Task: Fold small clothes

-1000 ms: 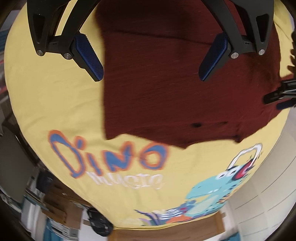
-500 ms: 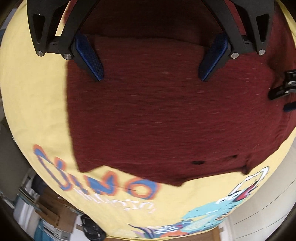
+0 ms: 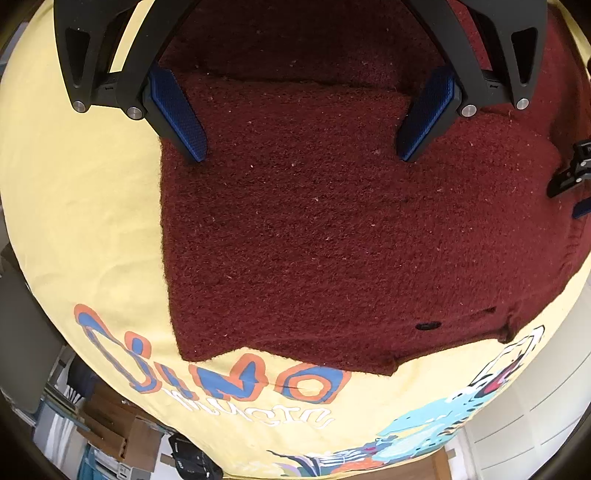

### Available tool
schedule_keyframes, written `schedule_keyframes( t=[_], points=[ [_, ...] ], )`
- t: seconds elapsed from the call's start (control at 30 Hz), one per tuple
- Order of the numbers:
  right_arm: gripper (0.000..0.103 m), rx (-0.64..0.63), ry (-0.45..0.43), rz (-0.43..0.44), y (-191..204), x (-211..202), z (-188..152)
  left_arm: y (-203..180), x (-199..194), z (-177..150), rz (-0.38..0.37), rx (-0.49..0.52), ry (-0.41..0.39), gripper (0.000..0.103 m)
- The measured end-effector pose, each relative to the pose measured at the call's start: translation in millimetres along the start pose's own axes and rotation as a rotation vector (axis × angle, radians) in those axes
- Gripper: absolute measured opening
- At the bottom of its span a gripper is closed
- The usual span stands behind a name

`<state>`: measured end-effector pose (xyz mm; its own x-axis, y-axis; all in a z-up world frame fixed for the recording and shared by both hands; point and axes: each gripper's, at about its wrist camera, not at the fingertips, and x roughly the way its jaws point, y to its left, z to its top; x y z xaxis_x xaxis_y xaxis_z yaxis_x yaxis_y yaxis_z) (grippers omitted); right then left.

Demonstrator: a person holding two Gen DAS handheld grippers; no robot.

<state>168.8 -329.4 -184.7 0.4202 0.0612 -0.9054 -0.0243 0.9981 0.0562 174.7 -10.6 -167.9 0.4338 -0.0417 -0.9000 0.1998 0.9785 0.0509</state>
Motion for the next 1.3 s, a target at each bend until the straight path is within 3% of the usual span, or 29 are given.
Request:
schedule_keyframes(
  t=[0.27,0.5,0.7,0.93,1.13,1.3],
  points=[
    [0.103,-0.022,-0.014,0.008,8.6,-10.0,3.0,-10.1,-5.4,-4.4,0.018,-0.004,0.008,0.102],
    [0.103,-0.067,-0.110,-0.009,29.6,-60.6,7.8,0.5,-21.9,5.4,-0.026,-0.026,0.056,0.102],
    [0.103,-0.100,-0.179,-0.003,52.9,-107.3,7.2,20.2,-63.1,0.3,-0.039,-0.072,-0.004,0.102],
    [0.103,-0.159,-0.208,-0.036,79.0,-137.8,-1.3,84.9,-93.9,-16.2,0.001,-0.221,-0.020,0.102],
    [0.103,-0.169,-0.200,-0.023,85.6,-143.6,-13.7,162.2,-101.7,-46.6,0.103,-0.388,0.008,0.102],
    [0.103,-0.159,-0.180,-0.041,84.5,-143.1,-27.8,239.8,-102.9,-84.6,0.206,-0.588,0.042,0.102]
  ],
)
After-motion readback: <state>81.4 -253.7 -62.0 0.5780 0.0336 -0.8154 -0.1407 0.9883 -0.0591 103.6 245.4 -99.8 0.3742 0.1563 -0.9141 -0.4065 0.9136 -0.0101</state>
